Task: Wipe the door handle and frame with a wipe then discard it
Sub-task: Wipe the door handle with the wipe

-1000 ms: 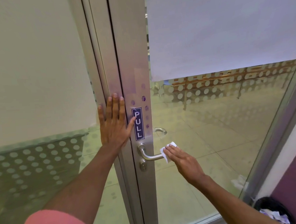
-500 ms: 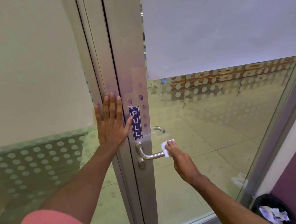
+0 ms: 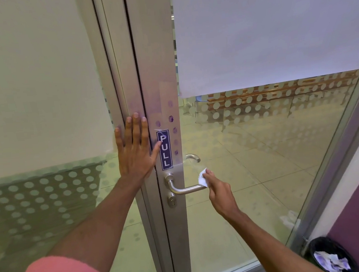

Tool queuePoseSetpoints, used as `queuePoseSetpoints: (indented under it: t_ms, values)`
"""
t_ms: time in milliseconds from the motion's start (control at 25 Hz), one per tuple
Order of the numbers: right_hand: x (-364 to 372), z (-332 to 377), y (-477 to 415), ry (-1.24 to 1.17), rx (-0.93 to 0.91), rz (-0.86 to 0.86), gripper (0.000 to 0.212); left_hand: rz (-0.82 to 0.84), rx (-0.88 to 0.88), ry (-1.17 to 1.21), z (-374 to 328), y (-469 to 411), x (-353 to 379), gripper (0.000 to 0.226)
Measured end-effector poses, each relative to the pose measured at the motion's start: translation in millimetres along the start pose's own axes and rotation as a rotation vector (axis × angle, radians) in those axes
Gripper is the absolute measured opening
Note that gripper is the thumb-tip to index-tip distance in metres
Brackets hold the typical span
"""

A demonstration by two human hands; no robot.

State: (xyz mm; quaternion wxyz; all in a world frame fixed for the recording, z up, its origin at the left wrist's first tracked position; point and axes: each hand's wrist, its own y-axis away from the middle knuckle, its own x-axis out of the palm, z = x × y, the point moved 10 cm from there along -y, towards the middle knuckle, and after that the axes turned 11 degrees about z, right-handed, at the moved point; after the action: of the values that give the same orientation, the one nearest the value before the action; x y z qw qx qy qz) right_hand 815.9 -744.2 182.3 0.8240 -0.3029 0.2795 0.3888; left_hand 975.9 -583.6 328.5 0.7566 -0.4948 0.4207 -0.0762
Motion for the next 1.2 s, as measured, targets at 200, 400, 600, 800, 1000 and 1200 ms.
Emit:
queuePoseSetpoints:
  t_ms: [200, 400, 600, 800, 1000, 1200]
  values:
    - [0, -2, 16, -0.062, 0.000, -0.118, 0.042, -0.004, 0.001, -0.013, 0, 0, 1, 0.084]
    - [-7, -7, -4, -0.168, 0.145, -0.156, 0.032, 0.004, 0.002, -0.009, 1, 0, 2, 0.083]
    - [13, -41, 12, -0.701, 0.306, -0.248, 0.029, -0.008, 0.006, -0.003, 1, 0, 0, 0.084]
    - [44, -43, -3, -1.610, 0.416, -0.280, 0.021, -0.012, 0.017, 0.005, 0, 0, -1, 0.084]
    - [55, -40, 4, -1.863, 0.410, -0.278, 0.034, 0.008, 0.018, 0.006, -1, 1, -1, 0.084]
    - [51, -36, 3, -1.871, 0.453, -0.304, 0.032, 0.022, 0.016, 0.016, 0, 0, -2, 0.084]
